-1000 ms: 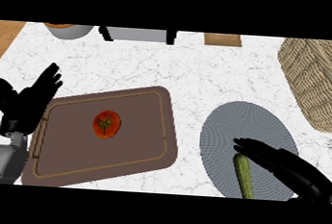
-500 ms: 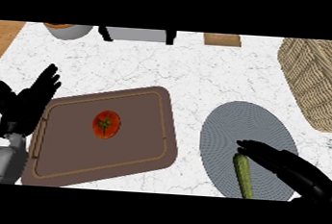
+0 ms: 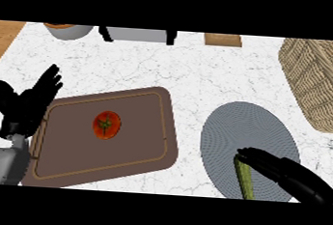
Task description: Pick the squash from the placemat and place it in the basket
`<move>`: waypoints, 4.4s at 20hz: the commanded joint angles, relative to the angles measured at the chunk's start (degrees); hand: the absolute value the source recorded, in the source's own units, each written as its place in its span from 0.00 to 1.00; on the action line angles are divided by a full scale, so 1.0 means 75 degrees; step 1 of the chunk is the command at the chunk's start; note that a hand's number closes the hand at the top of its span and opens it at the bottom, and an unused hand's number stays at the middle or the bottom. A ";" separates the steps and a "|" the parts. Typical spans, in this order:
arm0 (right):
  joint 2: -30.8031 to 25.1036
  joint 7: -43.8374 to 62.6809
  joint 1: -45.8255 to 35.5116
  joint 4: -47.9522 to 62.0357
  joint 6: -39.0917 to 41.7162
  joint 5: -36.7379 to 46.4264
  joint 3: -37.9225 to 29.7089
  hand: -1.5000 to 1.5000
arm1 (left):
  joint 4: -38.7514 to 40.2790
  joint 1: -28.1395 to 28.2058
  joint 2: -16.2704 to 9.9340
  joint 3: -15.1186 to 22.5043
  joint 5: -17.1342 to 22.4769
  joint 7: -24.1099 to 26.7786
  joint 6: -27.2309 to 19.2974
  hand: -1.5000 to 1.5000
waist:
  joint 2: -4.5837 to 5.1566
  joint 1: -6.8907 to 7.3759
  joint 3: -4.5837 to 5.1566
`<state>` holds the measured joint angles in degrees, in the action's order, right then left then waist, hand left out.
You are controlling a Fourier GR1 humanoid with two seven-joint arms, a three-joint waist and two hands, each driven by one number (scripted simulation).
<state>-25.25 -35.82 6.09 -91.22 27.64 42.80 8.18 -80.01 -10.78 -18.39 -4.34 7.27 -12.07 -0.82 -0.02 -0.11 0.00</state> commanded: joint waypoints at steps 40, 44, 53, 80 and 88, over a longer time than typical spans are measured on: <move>0.3354 0.7325 -0.3534 0.1398 -0.4365 0.1130 -0.3321 1.00 | 0.0182 -0.0497 0.0370 -0.0302 -0.0311 0.0077 0.0637 0.50 | 0.0259 0.0675 -0.0034; 0.3362 0.8434 -0.4958 0.1502 -0.5951 0.1604 -0.3653 1.00 | 0.0157 -0.0598 0.0448 -0.0063 -0.0342 0.0019 0.0792 0.50 | 0.0302 0.1121 0.0006; 0.3001 1.1280 -0.7517 0.3114 -0.7716 0.4456 -0.4385 1.00 | 0.0196 -0.1028 0.0571 0.0159 -0.0531 -0.0052 0.0691 0.50 | 0.0426 0.1278 0.0066; 0.0146 1.4722 -1.1025 0.7954 -0.7629 0.9030 -0.5995 1.00 | 0.0221 -0.1014 0.0556 -0.0015 -0.0538 -0.0176 0.0540 0.50 | 0.0342 0.0867 0.0006; 0.0383 1.4747 -1.0569 0.8461 -0.8484 0.9337 -0.6363 1.00 | 0.0424 -0.1030 0.0415 -0.0280 -0.0470 -0.0161 0.0516 0.50 | 0.0254 0.0586 -0.0003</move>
<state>-23.23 64.73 -73.60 -29.35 -31.02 111.56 -38.75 -77.76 -17.71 -14.87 -5.63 3.62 -13.10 3.28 2.16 5.33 -0.01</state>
